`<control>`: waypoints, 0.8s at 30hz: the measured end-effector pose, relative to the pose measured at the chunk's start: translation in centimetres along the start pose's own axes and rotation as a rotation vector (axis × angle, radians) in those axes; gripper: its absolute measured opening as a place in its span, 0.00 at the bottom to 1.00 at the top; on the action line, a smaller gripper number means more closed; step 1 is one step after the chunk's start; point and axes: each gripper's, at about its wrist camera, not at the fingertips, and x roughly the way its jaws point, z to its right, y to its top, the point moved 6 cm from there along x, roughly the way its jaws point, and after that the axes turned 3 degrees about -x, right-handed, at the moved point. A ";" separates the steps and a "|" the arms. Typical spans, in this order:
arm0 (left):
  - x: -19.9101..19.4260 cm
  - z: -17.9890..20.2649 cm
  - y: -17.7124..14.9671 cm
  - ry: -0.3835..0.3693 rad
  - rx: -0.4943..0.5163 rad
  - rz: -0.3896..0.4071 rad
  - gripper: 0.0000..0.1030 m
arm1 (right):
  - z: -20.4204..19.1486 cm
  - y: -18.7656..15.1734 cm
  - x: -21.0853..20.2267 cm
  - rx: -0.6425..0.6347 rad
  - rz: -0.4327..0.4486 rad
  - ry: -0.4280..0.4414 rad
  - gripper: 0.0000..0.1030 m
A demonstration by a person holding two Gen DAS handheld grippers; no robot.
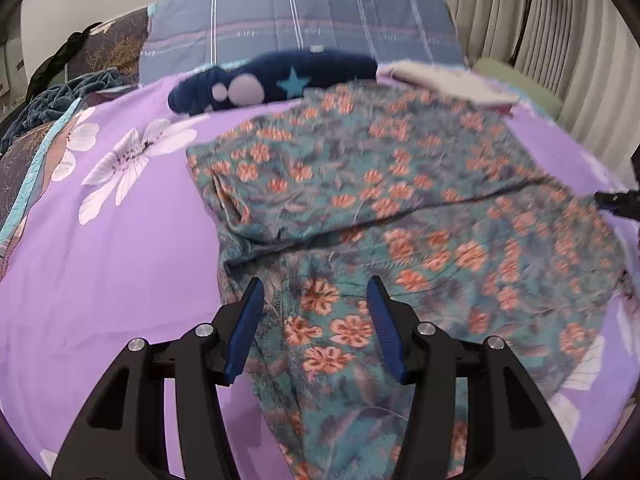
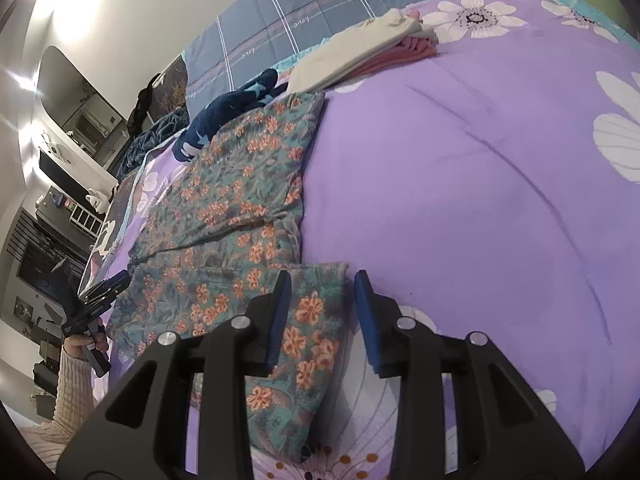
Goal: Fold small clothes
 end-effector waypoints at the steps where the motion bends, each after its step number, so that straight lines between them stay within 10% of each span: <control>1: 0.4 -0.1 -0.2 0.001 -0.003 -0.013 0.52 | 0.0 -0.1 0.2 0.004 -0.008 0.001 0.33; 4: 0.5 -0.3 -0.3 -0.010 -0.015 -0.007 0.51 | -0.6 -0.6 0.9 -0.020 -0.029 0.004 0.33; 6: 0.5 -0.3 -0.2 -0.033 -0.021 0.000 0.26 | -0.8 -0.7 1.2 -0.045 -0.030 -0.011 0.33; 8: 0.4 -0.3 -0.1 -0.052 -0.028 0.006 0.04 | -0.8 -0.7 1.3 -0.060 -0.028 -0.032 0.10; 24: -12.4 -1.9 9.9 0.052 -0.005 0.417 0.03 | -7.8 9.0 -5.5 -0.228 0.307 0.004 0.05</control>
